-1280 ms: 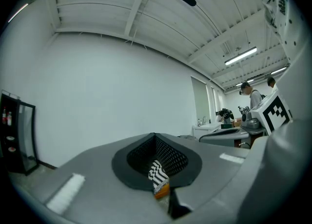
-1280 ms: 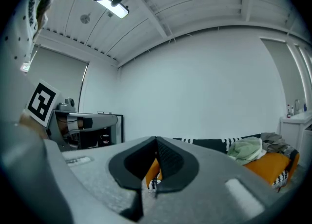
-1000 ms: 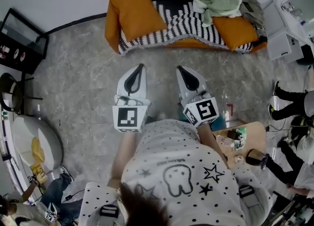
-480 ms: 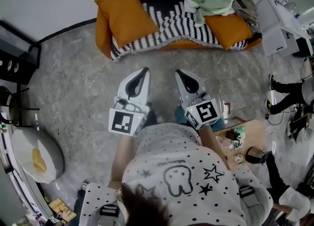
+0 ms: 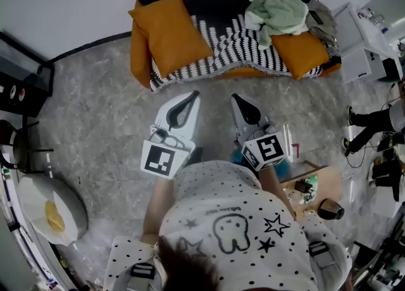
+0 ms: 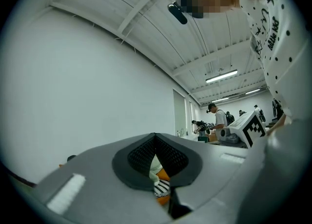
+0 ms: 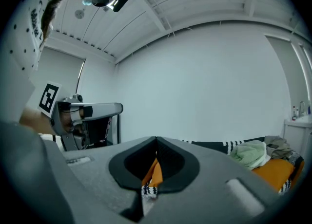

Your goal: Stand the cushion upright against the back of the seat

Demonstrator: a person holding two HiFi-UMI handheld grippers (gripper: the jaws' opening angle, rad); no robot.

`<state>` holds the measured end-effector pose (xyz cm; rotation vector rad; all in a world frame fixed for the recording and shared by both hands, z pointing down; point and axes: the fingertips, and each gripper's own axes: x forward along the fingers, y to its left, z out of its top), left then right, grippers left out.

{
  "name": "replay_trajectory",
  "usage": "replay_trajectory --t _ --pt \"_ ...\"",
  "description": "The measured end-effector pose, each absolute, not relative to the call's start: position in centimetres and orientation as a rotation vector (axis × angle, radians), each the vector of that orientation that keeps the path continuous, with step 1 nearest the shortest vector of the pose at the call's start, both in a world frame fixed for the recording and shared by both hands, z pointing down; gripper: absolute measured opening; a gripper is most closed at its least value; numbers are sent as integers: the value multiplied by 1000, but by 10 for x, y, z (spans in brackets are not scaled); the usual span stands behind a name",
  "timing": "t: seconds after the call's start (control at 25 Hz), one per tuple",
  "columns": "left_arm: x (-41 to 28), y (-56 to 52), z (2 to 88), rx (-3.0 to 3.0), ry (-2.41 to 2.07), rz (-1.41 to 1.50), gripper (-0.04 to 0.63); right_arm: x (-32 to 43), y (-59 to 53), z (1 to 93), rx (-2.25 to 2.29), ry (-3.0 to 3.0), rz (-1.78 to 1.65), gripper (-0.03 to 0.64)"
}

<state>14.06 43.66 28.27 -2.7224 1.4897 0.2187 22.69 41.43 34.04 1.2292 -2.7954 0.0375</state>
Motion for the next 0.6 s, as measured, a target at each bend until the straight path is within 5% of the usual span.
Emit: replay_trajectory --t 0.6 --pt "68 371 314 -2653 1747 95 -9 172 358 349 1291 -2801 87 -2"
